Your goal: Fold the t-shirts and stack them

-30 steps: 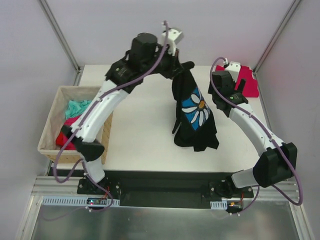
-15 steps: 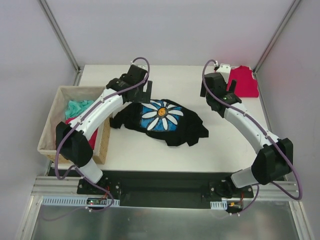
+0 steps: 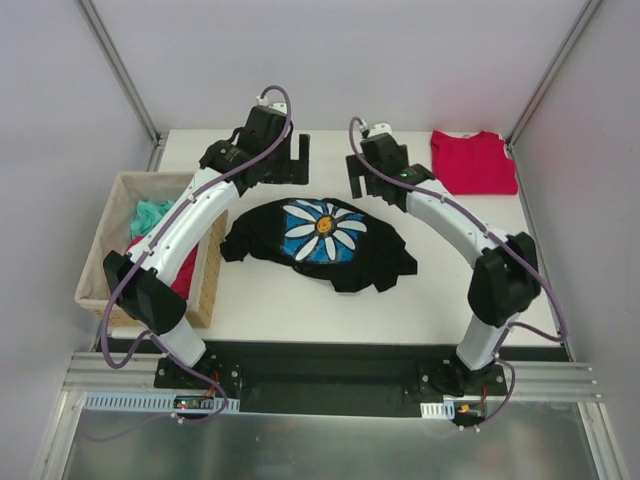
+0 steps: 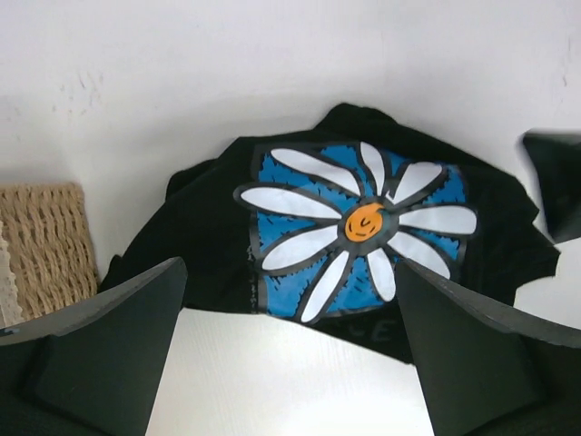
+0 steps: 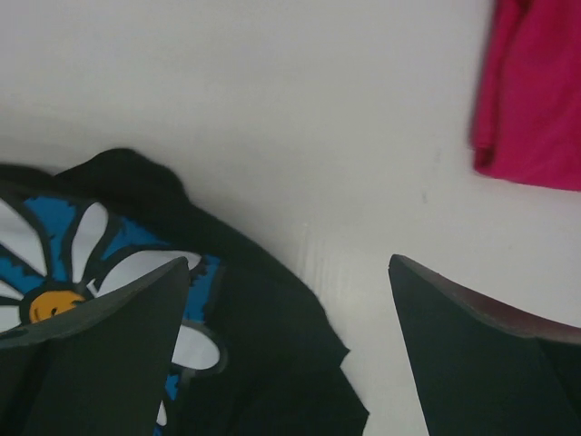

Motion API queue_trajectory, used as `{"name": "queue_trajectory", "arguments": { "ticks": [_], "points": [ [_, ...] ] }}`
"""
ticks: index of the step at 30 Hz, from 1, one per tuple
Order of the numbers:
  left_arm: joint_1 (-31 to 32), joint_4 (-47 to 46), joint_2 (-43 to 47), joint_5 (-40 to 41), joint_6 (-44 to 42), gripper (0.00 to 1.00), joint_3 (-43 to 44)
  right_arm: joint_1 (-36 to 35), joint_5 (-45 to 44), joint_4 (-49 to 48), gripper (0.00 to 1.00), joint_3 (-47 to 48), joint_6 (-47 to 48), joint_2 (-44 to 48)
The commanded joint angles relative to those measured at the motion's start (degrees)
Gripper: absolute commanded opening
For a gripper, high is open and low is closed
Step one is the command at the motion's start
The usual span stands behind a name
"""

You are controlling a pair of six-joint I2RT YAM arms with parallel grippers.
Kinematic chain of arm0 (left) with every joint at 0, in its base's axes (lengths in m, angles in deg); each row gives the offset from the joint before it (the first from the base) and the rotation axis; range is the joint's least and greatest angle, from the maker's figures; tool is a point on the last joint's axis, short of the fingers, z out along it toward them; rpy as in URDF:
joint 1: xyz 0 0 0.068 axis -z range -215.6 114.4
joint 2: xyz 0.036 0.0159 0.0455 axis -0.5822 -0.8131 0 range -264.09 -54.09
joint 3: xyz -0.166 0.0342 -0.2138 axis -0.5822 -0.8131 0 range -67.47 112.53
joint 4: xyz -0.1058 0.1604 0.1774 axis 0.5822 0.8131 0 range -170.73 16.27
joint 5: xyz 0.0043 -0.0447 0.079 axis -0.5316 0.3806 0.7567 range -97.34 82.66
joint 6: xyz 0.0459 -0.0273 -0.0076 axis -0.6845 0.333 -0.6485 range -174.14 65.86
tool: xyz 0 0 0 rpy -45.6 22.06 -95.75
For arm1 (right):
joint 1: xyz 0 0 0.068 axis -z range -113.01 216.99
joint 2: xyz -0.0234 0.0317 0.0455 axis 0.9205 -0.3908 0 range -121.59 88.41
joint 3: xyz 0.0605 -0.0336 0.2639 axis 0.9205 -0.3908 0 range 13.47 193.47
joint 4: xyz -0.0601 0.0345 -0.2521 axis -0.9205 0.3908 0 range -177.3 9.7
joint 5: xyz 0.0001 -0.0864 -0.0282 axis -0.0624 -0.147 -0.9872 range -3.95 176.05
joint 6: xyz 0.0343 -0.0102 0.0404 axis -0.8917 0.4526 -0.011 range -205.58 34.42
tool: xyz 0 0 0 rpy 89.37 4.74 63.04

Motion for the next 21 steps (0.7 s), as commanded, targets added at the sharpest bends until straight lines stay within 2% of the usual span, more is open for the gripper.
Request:
{"name": "queue_trajectory", "arguments": {
  "ticks": [1,4,8,13,16,19,20,21],
  "points": [
    [0.33,2.78,-0.45,7.41,3.53,0.99,0.11,-2.35,10.95,5.81,0.96,5.99,1.78,-6.91],
    [0.41,2.60,1.75,11.91,3.62,0.99,-1.74,-3.14,9.46,11.24,0.96,11.86,3.19,-14.29],
    [0.33,2.52,4.74,16.14,2.65,0.99,-2.18,-3.50,11.91,12.41,0.96,13.91,3.72,-19.84],
    [0.33,2.52,5.62,16.15,2.48,0.99,-2.36,-5.08,11.75,18.90,0.96,19.45,4.59,-25.55],
    [0.33,2.52,5.45,16.23,2.48,0.99,-2.71,-5.69,10.95,19.09,0.98,18.75,4.60,-25.82],
    [0.33,2.52,5.36,16.50,2.56,0.99,-3.06,-5.78,10.25,19.44,0.83,17.87,4.16,-26.08],
    [0.33,2.52,5.27,16.41,2.56,0.99,-3.06,-5.78,9.99,19.62,0.65,17.87,4.07,-26.35],
    [0.33,2.52,5.27,16.41,2.74,0.99,-3.06,-5.78,9.63,19.71,0.57,17.70,3.72,-26.52]
  ]
}}
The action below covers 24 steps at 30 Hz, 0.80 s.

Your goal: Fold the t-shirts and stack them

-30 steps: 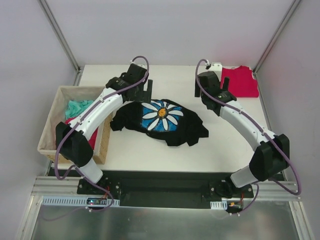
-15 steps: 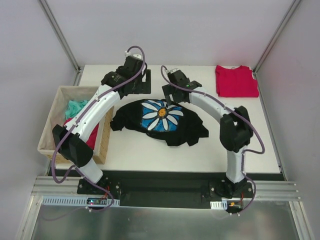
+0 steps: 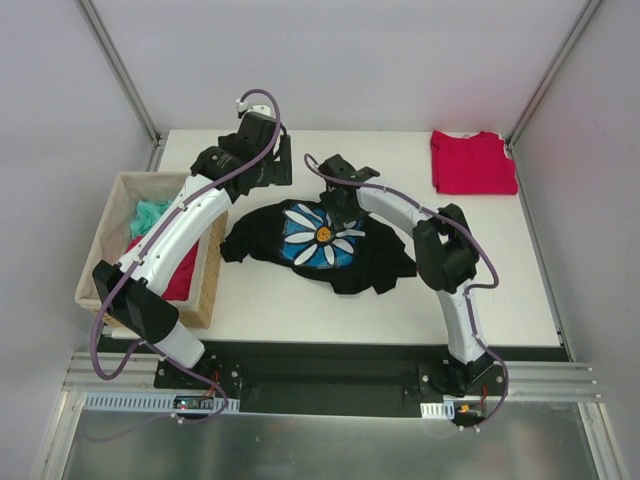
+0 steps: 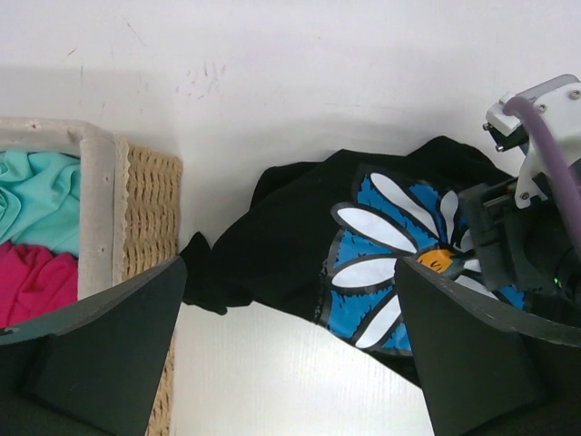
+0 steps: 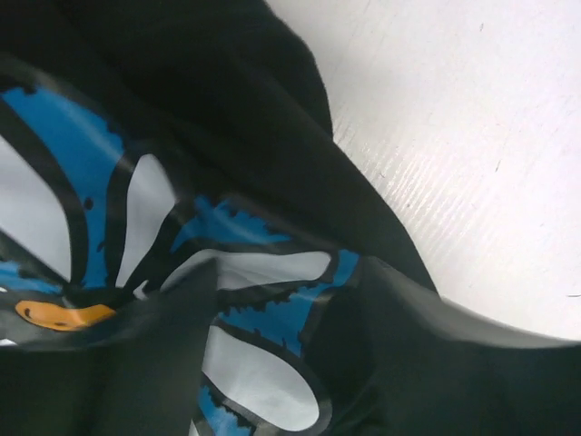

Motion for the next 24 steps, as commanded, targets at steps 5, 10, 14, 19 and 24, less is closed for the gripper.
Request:
{"name": "queue_trajectory", "arguments": {
  "ticks": [5,10,14,19,24],
  "points": [
    [0.37,0.66,1.49,1.72,0.42,0.99,-0.68,-0.71,-1.82,2.51,0.33,-1.30,-0.74,1.21],
    [0.37,0.57,1.84,2.07,0.16,0.99,-0.59,-0.98,-3.31,-0.49,0.03,-5.26,-1.80,4.56],
    [0.37,0.66,2.10,2.25,0.07,0.99,-0.86,-0.89,-4.63,-3.12,0.01,-9.47,-2.33,7.19],
    [0.37,0.66,2.02,2.43,-0.02,0.99,-0.94,-0.19,-10.15,-7.87,0.01,-15.37,-3.12,12.36],
    [0.37,0.66,1.67,2.43,0.07,0.99,-0.94,1.83,-15.70,-8.49,0.01,-13.54,-1.37,17.47]
  ]
}}
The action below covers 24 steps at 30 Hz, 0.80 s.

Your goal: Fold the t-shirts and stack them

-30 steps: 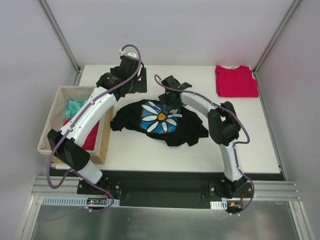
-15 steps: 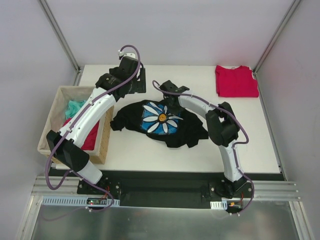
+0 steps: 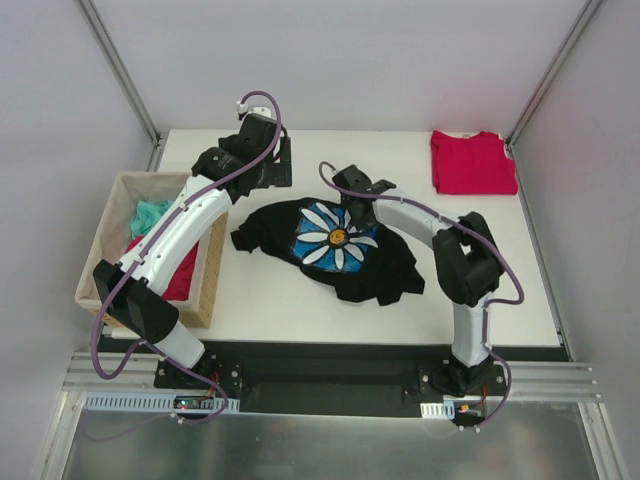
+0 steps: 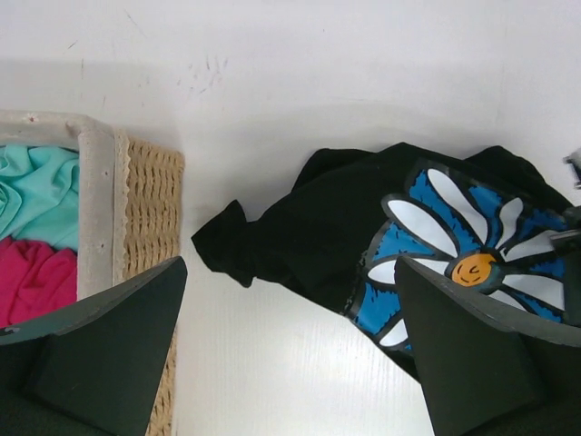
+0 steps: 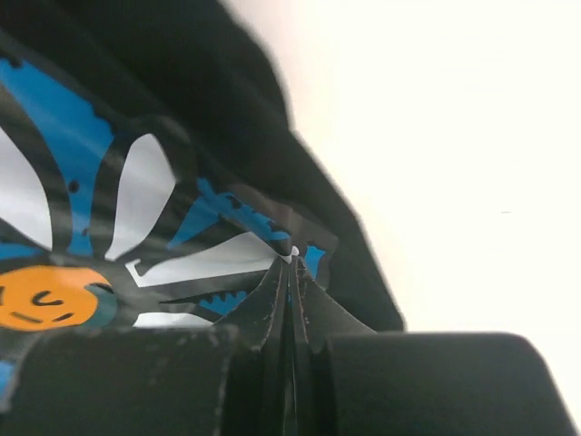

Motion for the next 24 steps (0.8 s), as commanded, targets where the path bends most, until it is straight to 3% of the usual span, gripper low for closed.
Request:
{"name": "queue_trajectory", "arguments": {
  "ticks": [1,10,17,20,24],
  "points": [
    [0.37,0.55,1.47,2.01,-0.06,0.99,-0.05,2.38,-9.91,-1.80,0.01,3.84,1.32,8.19],
    [0.37,0.55,1.91,2.10,0.03,0.99,-1.54,5.89,-21.33,2.51,0.01,21.68,9.76,13.90],
    [0.37,0.20,1.82,2.36,-0.06,0.99,-2.07,8.54,-26.98,-0.39,0.01,22.65,12.93,20.67],
    [0.37,-0.24,1.56,1.75,0.03,0.99,-2.16,6.09,-27.41,2.24,0.01,28.62,15.81,19.45],
    [0.37,-0.59,1.56,1.48,0.47,0.99,-2.77,-2.95,-30.23,0.49,0.01,36.70,22.06,18.21]
  ]
}}
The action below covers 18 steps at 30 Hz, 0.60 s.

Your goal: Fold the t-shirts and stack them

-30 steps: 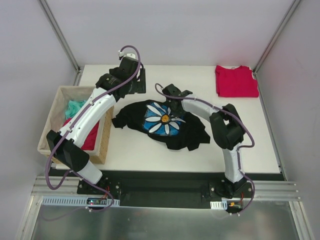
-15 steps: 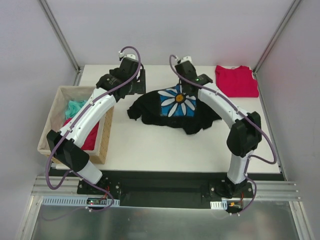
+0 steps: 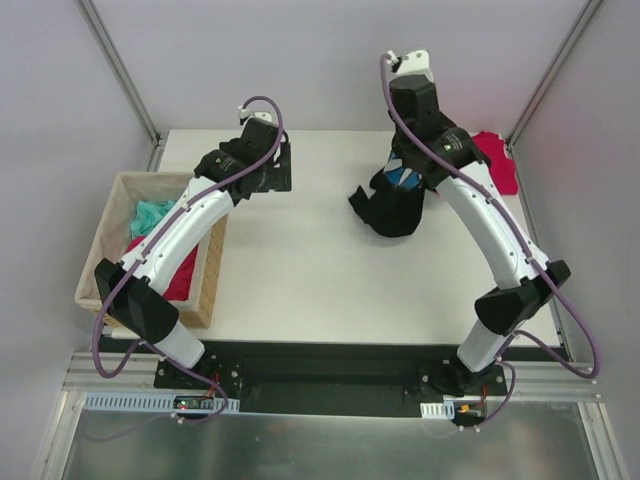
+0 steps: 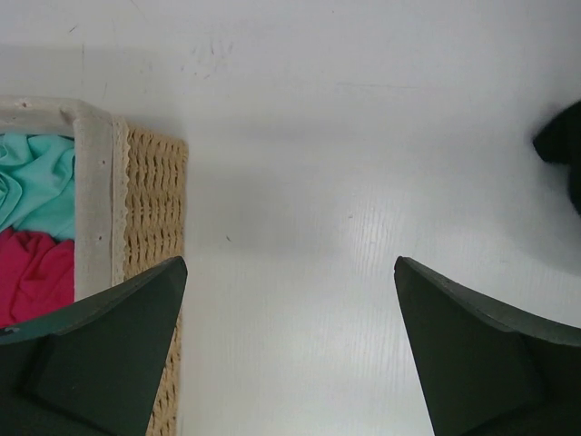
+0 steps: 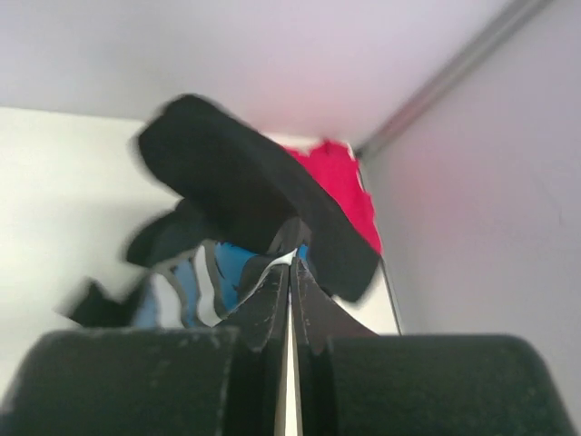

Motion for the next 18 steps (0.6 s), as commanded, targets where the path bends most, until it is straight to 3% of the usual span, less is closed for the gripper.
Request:
{"name": "queue_trajectory", "arguments": {
  "ticks": [1,10,12,18],
  "points": [
    [0.37,-0.68,1.71,1.22,0.45,0.99,-0.98,-9.90,-4.77,-2.44,0.01,9.99,8.84,-0.06],
    [0.37,-1.12,3.64,1.84,0.36,0.99,-3.09,-25.29,-9.86,-14.72,0.01,23.53,28.32,-11.39],
    [0.37,-1.12,4.08,2.10,0.27,0.99,-3.70,-26.70,-11.53,-20.97,0.01,24.59,32.30,-12.36],
    [0.37,-1.21,4.00,2.01,-0.17,0.99,-3.97,-23.38,-13.82,-22.83,0.01,23.11,34.17,-10.53]
  ]
}}
